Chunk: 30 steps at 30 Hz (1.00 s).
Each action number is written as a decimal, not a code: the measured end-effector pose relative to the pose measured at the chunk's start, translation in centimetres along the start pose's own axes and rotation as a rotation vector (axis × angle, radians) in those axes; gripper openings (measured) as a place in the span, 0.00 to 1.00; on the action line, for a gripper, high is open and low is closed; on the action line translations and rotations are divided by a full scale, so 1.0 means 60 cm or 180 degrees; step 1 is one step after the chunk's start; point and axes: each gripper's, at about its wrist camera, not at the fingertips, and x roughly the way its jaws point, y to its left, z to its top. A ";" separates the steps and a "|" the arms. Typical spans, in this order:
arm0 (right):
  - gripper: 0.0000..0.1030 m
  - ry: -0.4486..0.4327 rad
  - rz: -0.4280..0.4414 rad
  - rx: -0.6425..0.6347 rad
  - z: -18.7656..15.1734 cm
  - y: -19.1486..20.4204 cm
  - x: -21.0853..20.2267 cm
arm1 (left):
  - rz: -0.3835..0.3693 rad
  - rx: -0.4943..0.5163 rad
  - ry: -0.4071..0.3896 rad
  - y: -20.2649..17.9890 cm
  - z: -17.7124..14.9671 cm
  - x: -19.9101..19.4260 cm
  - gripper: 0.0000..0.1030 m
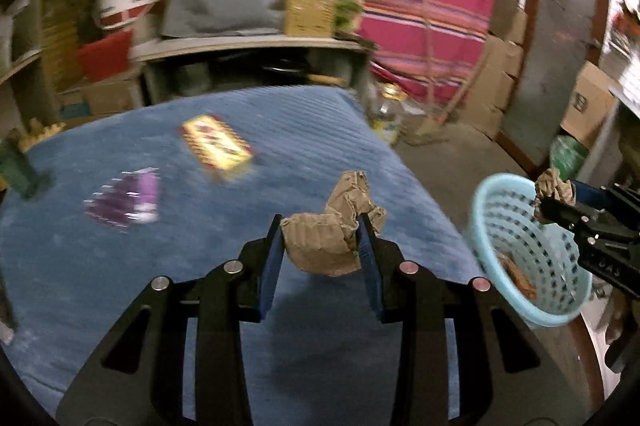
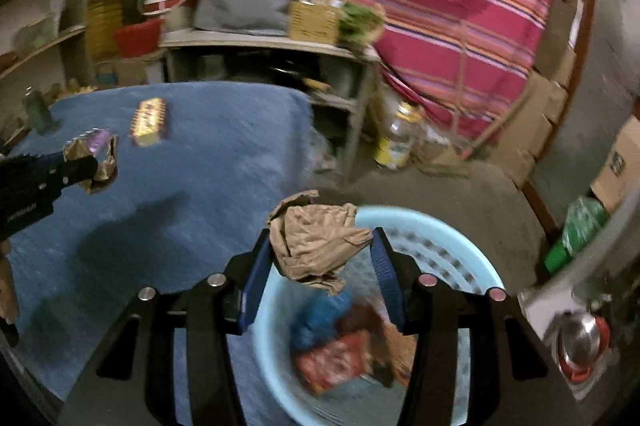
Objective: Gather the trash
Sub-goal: 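Carry the brown paper and clear tray over the basket with both grippers, then open both grippers to drop the paper and tray into the basket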
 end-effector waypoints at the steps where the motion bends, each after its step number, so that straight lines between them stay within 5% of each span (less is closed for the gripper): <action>1: 0.48 0.0025 -0.0024 0.0036 -0.008 -0.015 0.001 | -0.0040 0.0029 0.0013 -0.018 -0.004 0.003 0.34; 14: 0.48 0.0210 -0.0190 0.0496 -0.078 -0.154 0.031 | -0.0464 0.0465 0.0033 -0.233 -0.017 0.051 0.34; 20: 0.48 0.0251 -0.0166 0.0697 -0.094 -0.185 0.044 | -0.0525 0.0640 0.0049 -0.283 -0.015 0.073 0.38; 24: 0.48 0.0272 -0.0169 0.0725 -0.099 -0.190 0.051 | -0.0562 0.0548 0.0068 -0.274 -0.006 0.072 0.74; 30: 0.49 0.0261 -0.0147 0.0806 -0.099 -0.189 0.052 | -0.0394 0.0443 -0.0083 -0.234 0.008 0.039 0.89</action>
